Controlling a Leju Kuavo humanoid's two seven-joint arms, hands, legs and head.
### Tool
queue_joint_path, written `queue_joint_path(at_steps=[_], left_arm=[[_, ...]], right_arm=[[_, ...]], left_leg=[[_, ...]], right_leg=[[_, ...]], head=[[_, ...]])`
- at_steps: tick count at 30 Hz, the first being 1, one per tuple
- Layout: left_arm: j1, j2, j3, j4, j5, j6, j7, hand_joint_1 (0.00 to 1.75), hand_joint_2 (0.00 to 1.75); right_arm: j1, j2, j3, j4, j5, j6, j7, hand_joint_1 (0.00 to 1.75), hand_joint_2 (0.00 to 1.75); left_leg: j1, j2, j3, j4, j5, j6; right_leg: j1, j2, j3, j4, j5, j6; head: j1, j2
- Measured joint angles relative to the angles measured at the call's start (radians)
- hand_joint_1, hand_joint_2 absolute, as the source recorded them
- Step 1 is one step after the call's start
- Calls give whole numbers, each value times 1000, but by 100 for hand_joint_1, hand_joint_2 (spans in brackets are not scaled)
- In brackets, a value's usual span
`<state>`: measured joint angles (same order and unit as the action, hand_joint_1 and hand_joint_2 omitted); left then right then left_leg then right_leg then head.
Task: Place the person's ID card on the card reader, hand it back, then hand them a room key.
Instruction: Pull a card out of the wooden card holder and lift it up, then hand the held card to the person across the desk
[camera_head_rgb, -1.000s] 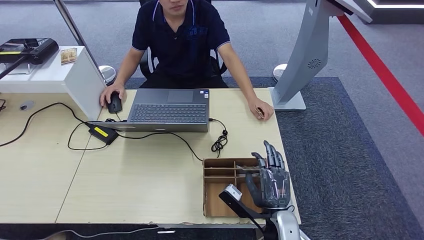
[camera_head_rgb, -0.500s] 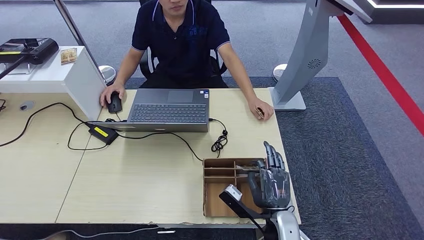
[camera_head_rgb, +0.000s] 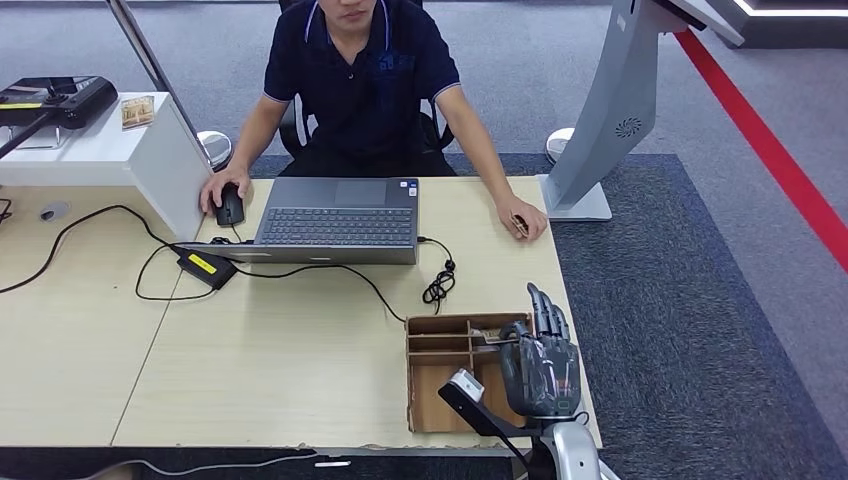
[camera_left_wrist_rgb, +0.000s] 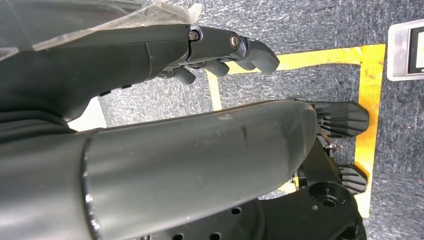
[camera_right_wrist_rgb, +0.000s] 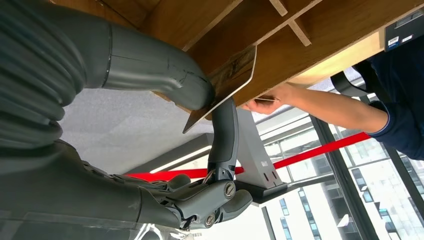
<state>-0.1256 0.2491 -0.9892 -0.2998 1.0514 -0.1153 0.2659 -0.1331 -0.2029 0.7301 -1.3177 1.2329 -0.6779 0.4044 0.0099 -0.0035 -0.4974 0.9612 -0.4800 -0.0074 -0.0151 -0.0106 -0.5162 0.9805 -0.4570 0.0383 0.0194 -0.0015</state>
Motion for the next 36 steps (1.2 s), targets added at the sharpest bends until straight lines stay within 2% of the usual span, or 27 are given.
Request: queue_joint_path(at_steps=[4, 20, 29, 36], left_arm=[[0, 0, 0, 0, 0, 0, 0, 0, 0], [0, 0, 0, 0, -4, 0, 0, 0, 0], [1, 0, 0, 0, 0, 10, 0, 0, 0], [1, 0, 0, 0, 2, 13, 0, 0, 0]], right_arm=[[0, 0, 0, 1, 0, 0, 0, 175, 175], [4, -1, -28, -20, 15, -16, -4, 175, 175], [55, -6, -116, -149, 82, -16, -10, 175, 175], [103, -2, -214, -309, 107, -17, -56, 175, 175]], left_leg=[[0, 0, 0, 0, 0, 0], [0, 0, 0, 0, 0, 0], [0, 0, 0, 0, 0, 0], [0, 0, 0, 0, 0, 0]], right_leg=[[0, 0, 0, 0, 0, 0], [0, 0, 0, 0, 0, 0], [0, 0, 0, 0, 0, 0], [0, 0, 0, 0, 0, 0]], head=[[0, 0], [0, 0], [0, 0], [0, 0]])
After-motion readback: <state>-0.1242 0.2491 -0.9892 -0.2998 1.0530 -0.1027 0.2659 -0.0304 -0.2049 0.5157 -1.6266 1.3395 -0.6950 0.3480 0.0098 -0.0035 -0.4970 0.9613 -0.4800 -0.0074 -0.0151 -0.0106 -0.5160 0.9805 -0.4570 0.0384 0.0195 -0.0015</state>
